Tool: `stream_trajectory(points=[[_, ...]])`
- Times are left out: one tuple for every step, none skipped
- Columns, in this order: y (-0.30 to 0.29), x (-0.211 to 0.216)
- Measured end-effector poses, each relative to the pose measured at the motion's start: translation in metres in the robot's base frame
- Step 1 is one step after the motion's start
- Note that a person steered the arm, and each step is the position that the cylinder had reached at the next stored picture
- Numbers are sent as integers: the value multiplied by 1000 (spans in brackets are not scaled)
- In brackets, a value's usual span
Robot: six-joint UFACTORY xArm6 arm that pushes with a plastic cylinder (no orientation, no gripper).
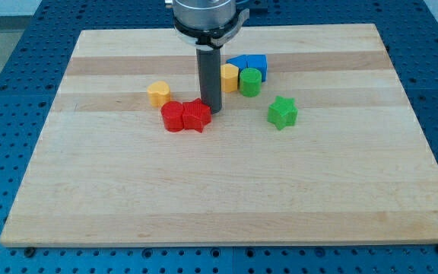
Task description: Place the arm towards the bottom of the board
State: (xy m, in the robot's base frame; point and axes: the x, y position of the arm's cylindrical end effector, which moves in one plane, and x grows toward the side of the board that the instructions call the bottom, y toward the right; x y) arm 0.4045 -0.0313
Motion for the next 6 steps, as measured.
stream_trajectory(points=[[-2, 0], [-2, 2], [-14, 5], [-31, 4], [-31, 9], [-31, 12]])
